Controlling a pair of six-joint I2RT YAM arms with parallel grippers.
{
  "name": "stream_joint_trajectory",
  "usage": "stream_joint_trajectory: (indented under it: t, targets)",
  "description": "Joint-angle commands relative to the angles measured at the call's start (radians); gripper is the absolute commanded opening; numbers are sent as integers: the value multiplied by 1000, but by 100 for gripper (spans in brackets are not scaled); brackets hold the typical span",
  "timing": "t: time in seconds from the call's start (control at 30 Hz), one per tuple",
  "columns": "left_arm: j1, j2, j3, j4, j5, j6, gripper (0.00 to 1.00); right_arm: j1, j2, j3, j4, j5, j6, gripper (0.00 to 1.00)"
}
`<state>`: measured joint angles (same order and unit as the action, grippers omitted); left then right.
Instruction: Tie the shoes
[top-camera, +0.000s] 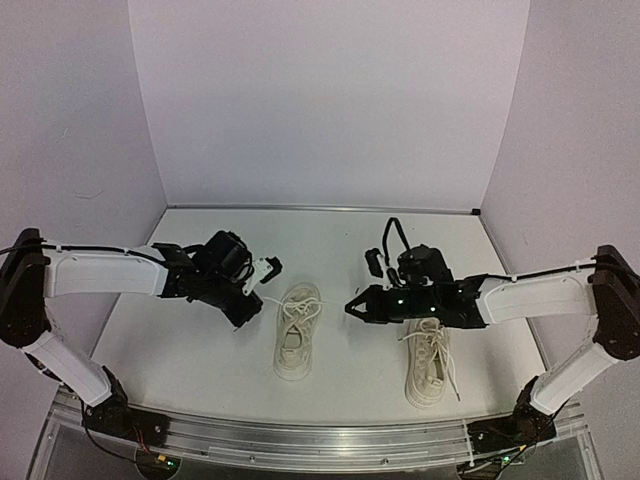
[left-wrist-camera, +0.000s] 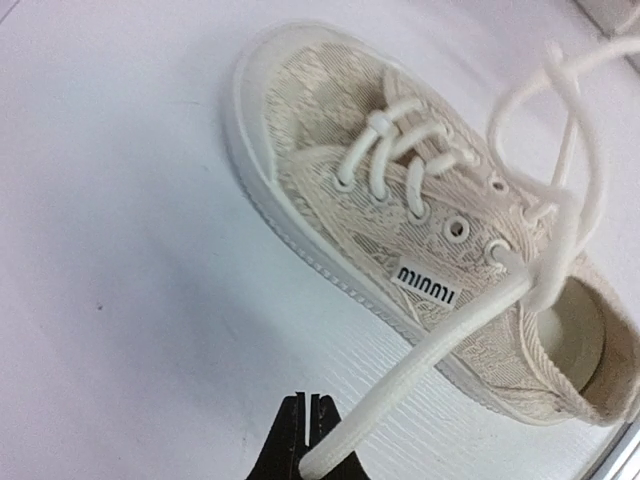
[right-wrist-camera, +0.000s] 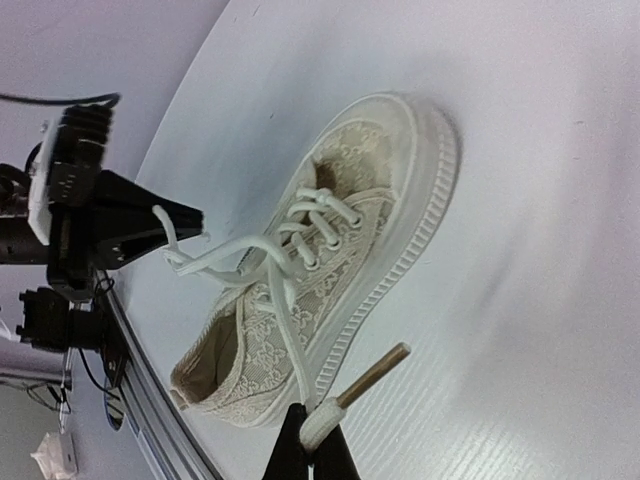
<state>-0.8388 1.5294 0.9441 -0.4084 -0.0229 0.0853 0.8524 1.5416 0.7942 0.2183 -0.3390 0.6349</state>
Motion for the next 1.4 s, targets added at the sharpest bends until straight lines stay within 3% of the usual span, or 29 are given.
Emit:
stream_joint_trajectory:
  t: [0.0, 0.17, 0.43, 0.8, 1.07, 1.37]
  targets:
    - [60, -125, -13, 39, -25, -189, 0, -7, -144, -68, -52, 175, 119, 0]
    - [141, -202, -31, 26, 64, -309, 0, -8, -297, -181, -117, 336, 255, 0]
    - [156, -235, -115, 36, 87, -496, 0, -8, -444, -300, -256, 478, 461, 0]
    - [212, -251, -200, -55, -51, -781, 0, -8, -421, -325, -350, 576, 633, 0]
    - [293, -172, -192, -133, -105, -771, 0, -7, -447, -320, -437, 671, 669, 0]
    - [292, -168, -167, -124, -59, -683, 0, -8, -323, -201, -432, 668, 509, 0]
